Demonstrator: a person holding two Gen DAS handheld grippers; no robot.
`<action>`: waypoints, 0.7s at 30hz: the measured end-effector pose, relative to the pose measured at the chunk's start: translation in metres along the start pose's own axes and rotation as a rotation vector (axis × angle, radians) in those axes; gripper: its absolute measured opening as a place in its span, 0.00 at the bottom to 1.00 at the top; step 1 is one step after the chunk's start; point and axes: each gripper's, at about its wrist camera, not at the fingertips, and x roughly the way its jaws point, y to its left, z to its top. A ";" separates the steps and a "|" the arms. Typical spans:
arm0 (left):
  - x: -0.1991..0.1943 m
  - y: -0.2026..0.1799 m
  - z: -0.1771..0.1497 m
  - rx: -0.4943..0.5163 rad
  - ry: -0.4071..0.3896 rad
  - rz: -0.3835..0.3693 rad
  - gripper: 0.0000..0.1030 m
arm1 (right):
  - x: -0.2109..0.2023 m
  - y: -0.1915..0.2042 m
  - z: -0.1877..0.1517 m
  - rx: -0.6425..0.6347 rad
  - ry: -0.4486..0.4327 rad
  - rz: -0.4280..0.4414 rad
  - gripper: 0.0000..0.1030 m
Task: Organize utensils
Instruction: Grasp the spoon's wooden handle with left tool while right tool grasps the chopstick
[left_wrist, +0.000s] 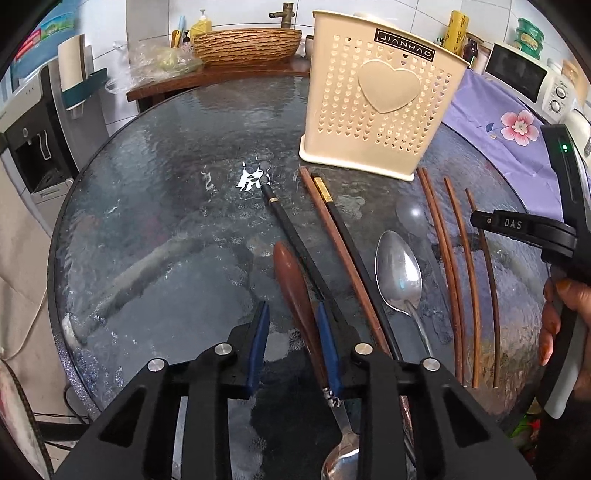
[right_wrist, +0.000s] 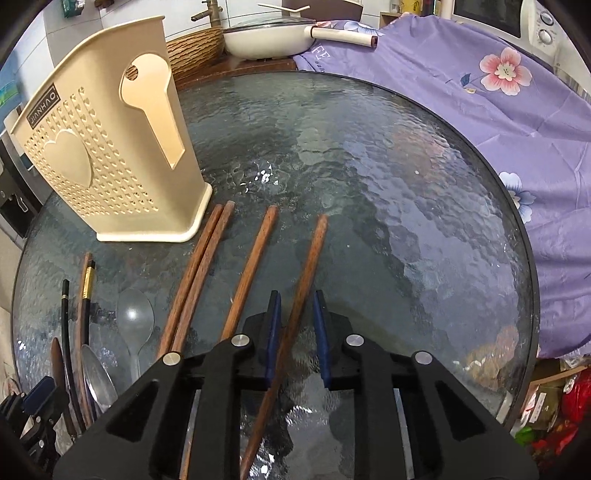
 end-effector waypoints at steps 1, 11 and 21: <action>0.000 0.000 0.001 -0.001 0.001 -0.001 0.23 | 0.001 0.001 0.001 0.002 0.002 -0.001 0.14; 0.009 0.005 0.015 0.000 0.013 -0.015 0.18 | 0.014 0.006 0.020 0.017 0.011 -0.024 0.08; 0.012 0.004 0.017 -0.010 0.004 -0.043 0.15 | 0.020 0.008 0.023 0.025 -0.005 -0.022 0.07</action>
